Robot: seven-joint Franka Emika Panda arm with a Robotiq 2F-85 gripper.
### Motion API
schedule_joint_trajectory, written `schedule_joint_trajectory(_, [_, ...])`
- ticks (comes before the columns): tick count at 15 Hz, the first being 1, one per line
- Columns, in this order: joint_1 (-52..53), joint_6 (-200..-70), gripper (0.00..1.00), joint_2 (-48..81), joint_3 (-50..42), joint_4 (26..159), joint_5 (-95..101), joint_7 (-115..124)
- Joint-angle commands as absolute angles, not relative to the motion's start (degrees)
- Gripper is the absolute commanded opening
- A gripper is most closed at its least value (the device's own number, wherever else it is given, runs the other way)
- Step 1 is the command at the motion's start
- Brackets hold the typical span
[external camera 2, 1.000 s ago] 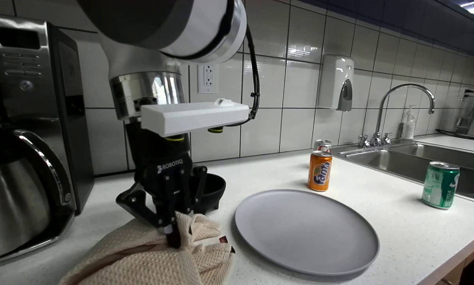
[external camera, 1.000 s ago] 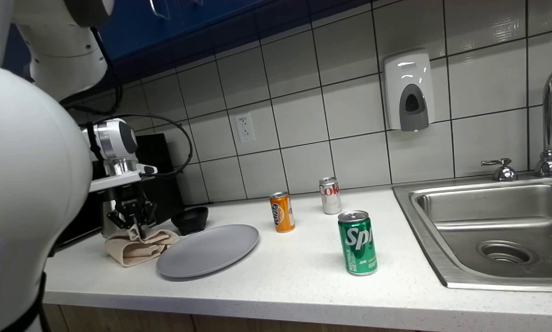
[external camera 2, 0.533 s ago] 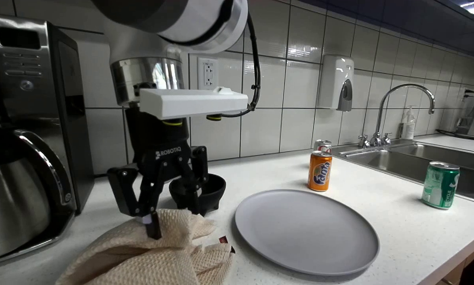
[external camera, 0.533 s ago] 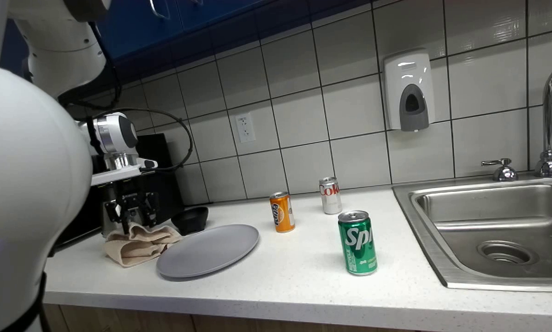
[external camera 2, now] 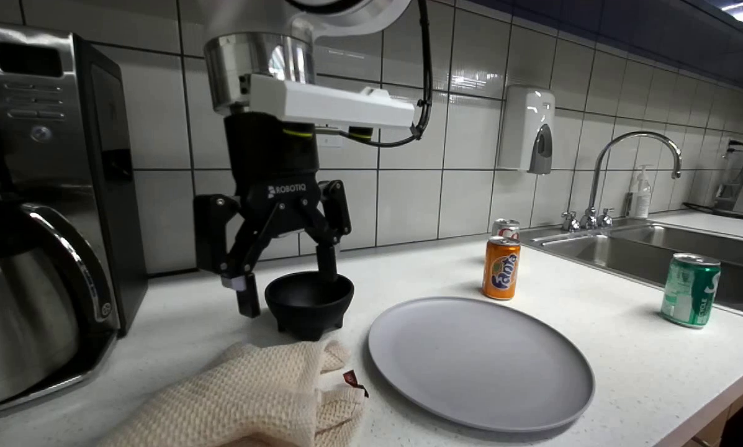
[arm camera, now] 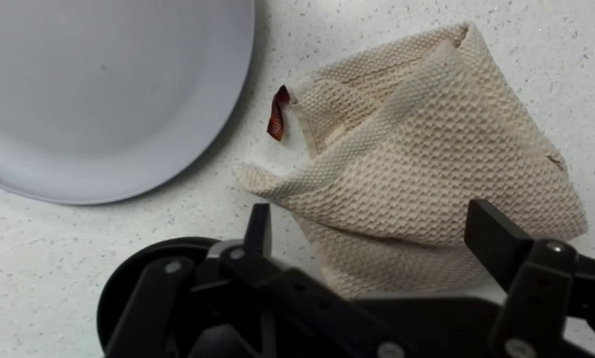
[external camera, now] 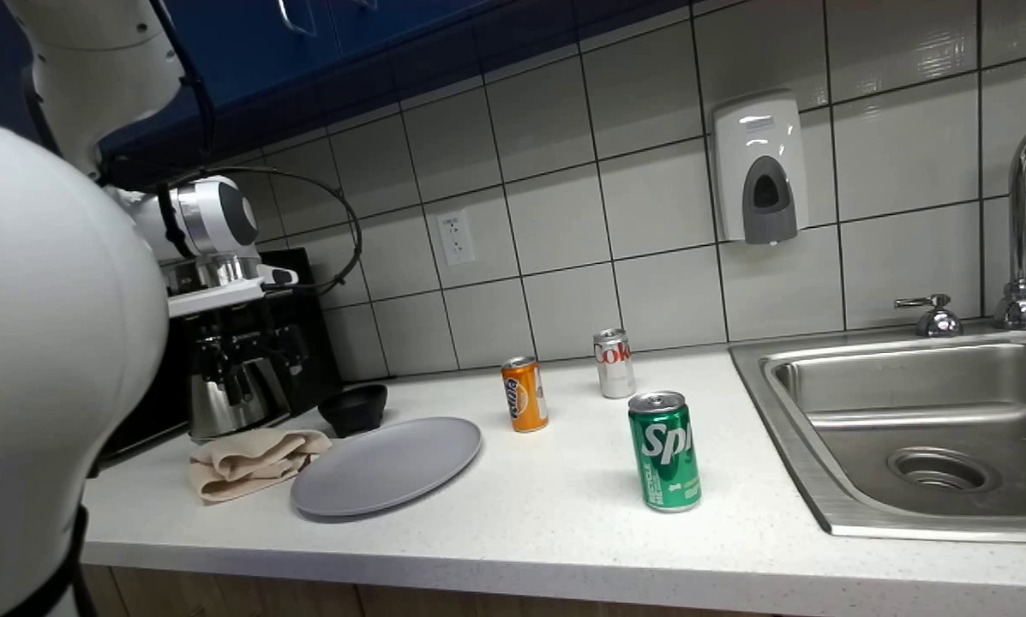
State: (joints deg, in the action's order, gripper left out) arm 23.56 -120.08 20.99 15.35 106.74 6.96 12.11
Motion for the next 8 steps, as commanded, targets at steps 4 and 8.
schedule_joint_trajectory(4, [19.59, -121.12, 1.0, 11.0, 14.62, 117.48, 3.12, 10.52])
schedule_joint_trajectory(8, [16.77, -121.48, 1.0, 6.36, 13.19, 122.5, 1.15, 10.36])
